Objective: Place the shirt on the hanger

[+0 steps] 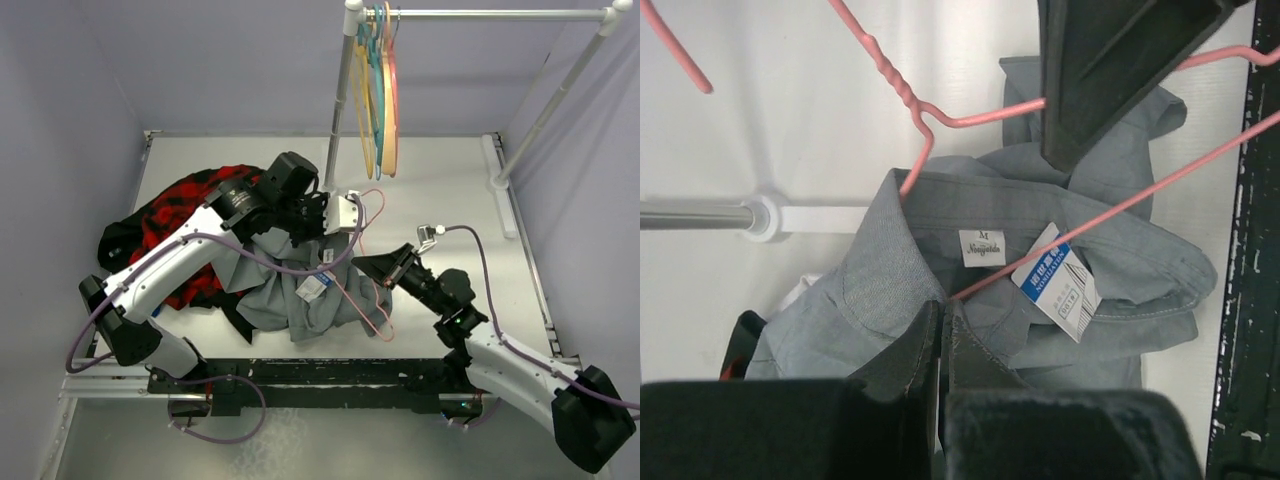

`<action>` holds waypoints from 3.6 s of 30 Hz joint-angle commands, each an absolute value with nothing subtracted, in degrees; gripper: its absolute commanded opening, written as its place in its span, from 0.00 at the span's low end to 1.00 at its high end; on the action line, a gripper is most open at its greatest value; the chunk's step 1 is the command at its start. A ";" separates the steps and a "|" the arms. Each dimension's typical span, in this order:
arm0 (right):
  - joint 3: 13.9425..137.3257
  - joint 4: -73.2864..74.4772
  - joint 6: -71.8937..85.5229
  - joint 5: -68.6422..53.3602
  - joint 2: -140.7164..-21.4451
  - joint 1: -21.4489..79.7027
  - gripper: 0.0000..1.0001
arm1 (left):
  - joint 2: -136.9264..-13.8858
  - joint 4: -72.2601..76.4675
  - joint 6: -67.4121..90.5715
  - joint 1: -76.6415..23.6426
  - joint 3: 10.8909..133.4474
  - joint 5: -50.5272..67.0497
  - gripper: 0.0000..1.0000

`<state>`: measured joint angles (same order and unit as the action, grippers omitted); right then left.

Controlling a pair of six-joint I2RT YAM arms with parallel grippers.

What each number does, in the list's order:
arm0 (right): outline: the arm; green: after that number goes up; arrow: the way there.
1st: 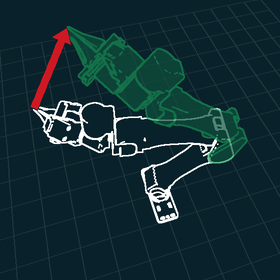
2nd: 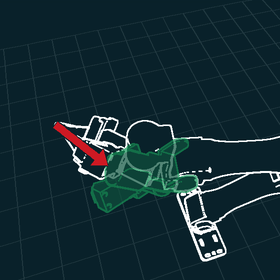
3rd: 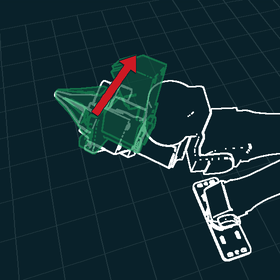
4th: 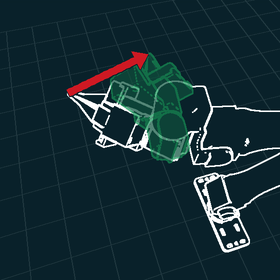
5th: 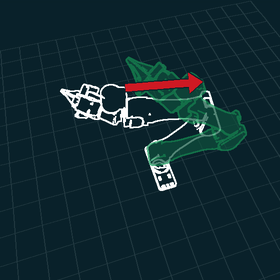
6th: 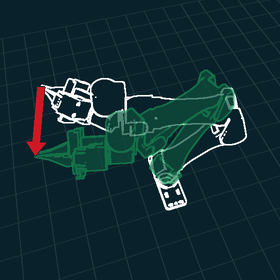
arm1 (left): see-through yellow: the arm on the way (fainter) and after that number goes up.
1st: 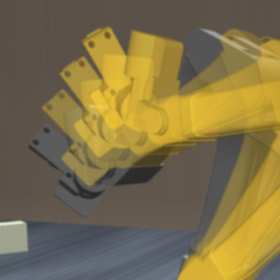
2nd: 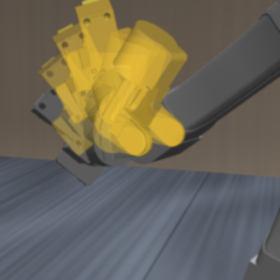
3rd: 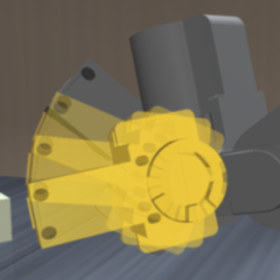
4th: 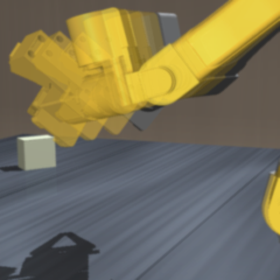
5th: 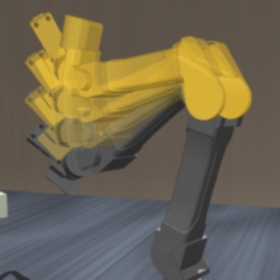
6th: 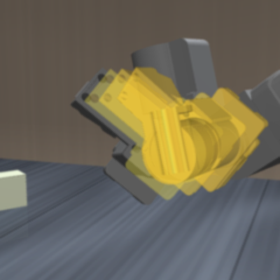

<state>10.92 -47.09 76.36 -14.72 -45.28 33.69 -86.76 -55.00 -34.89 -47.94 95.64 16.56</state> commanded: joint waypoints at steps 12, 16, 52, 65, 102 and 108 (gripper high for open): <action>10.06 -71.30 73.38 -7.23 -52.86 36.11 0.00 | -80.47 -58.01 -33.77 -47.64 90.54 22.11 0.00; 12.04 -76.57 72.60 -7.57 -59.53 37.44 0.00 | -80.98 -57.68 -33.24 -47.72 91.78 23.89 0.00; 12.00 -105.44 68.70 -10.18 -84.75 38.32 0.00 | -88.00 -61.13 -61.23 -25.25 103.04 53.66 1.00; 14.36 -105.91 66.27 -11.18 -88.95 39.16 0.00 | -113.62 -87.25 -92.55 -20.26 122.96 57.13 1.00; 16.74 -106.35 64.22 -8.78 -94.63 39.14 0.00 | -125.42 -88.68 -93.97 -25.93 128.80 45.21 0.13; 15.51 -106.35 62.95 -7.42 -92.86 39.15 0.00 | -117.69 -88.77 -93.01 -25.93 122.45 47.49 0.00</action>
